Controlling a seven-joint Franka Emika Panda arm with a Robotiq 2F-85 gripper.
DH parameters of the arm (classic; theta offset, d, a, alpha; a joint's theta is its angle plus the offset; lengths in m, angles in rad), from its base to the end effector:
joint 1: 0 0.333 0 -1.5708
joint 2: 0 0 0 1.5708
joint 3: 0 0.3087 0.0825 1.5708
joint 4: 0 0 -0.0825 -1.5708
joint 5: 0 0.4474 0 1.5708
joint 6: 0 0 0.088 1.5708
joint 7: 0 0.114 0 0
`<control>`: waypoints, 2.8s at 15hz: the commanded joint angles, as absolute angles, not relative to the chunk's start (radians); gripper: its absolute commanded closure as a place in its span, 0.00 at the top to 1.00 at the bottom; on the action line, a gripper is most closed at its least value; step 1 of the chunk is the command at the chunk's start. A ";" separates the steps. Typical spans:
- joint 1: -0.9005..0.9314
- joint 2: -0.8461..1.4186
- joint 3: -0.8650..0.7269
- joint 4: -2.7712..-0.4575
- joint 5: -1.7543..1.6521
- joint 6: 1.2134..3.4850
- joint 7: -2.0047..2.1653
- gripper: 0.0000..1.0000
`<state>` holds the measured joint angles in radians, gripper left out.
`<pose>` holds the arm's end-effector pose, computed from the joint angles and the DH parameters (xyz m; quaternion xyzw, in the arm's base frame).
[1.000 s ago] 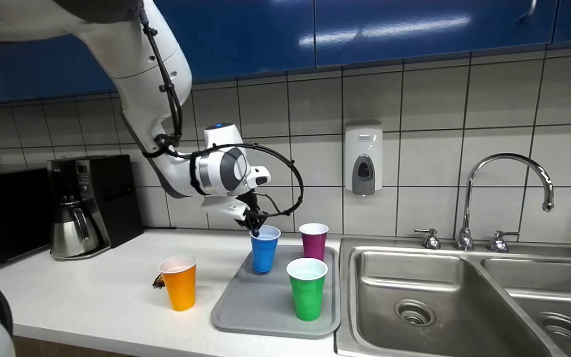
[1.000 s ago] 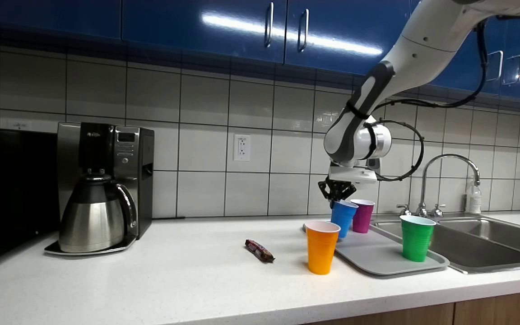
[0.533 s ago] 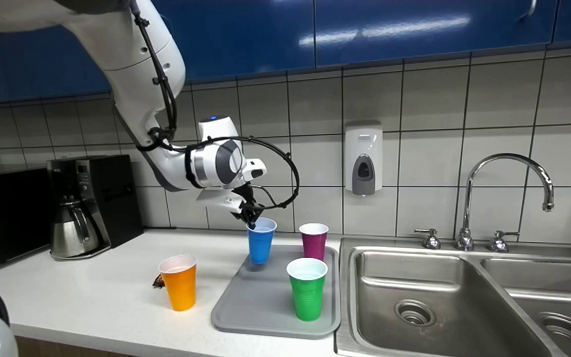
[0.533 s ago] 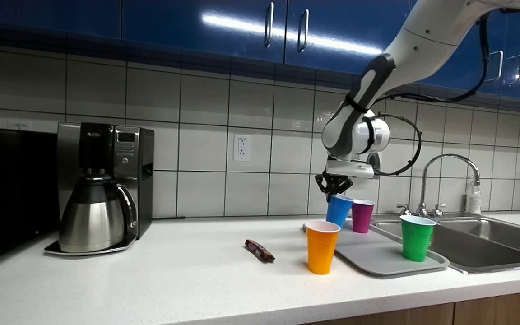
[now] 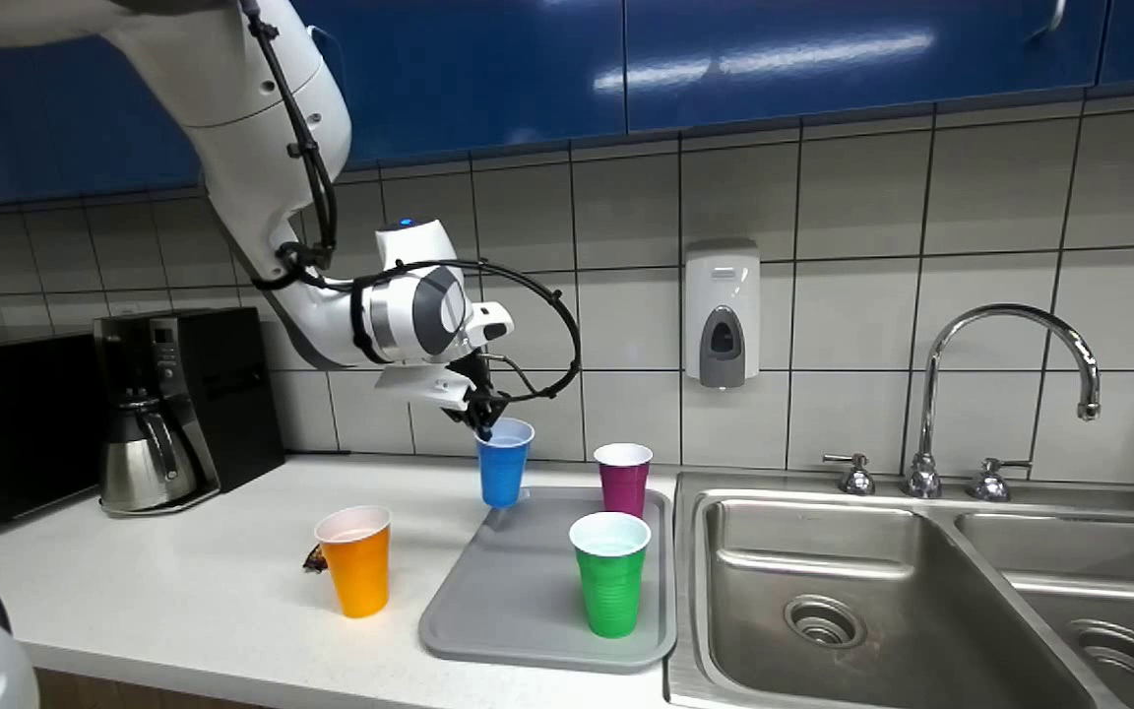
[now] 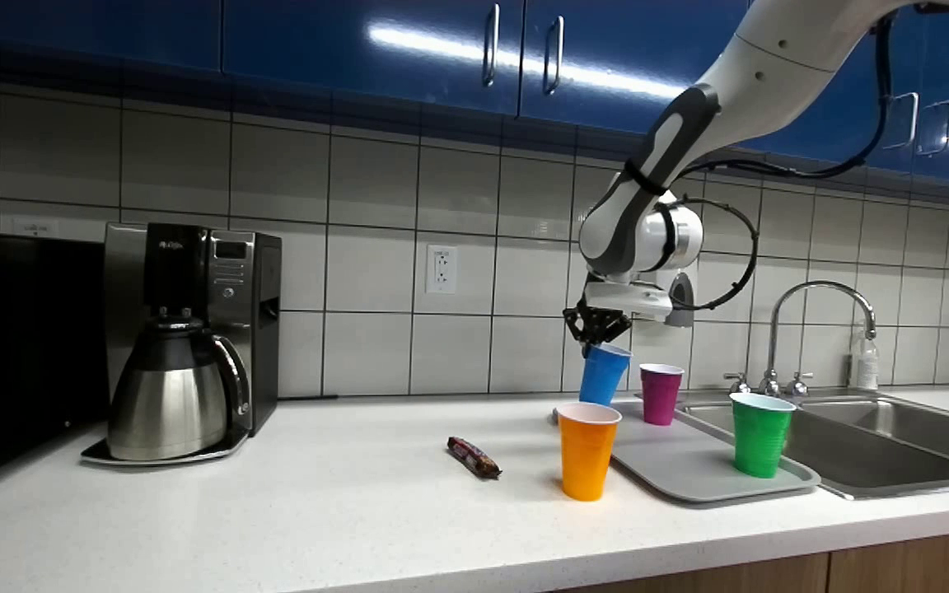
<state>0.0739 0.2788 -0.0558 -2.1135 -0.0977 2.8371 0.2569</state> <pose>0.6575 0.0172 0.2707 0.9723 -0.0714 0.2225 0.0013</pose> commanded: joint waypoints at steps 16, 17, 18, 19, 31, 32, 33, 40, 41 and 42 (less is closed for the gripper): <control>0.016 0.227 0.134 -2.142 0.152 2.873 -0.098 0.01; 0.017 0.227 0.139 -2.142 0.154 2.874 -0.106 0.01; 0.021 0.228 0.141 -2.142 0.151 2.876 -0.109 0.01; 0.025 0.231 0.141 -2.141 0.143 2.879 -0.107 0.01; 0.127 0.255 0.103 -2.141 0.021 2.933 -0.007 0.01; 0.146 0.259 0.088 -2.140 -0.008 2.947 0.020 0.01; 0.171 0.262 0.069 -2.139 -0.035 2.955 0.045 0.01; 0.378 0.298 -0.106 -2.118 -0.261 3.012 0.293 0.01; 0.409 0.306 -0.131 -2.113 -0.286 3.014 0.325 0.01; 0.443 0.314 -0.159 -2.107 -0.312 3.015 0.361 0.01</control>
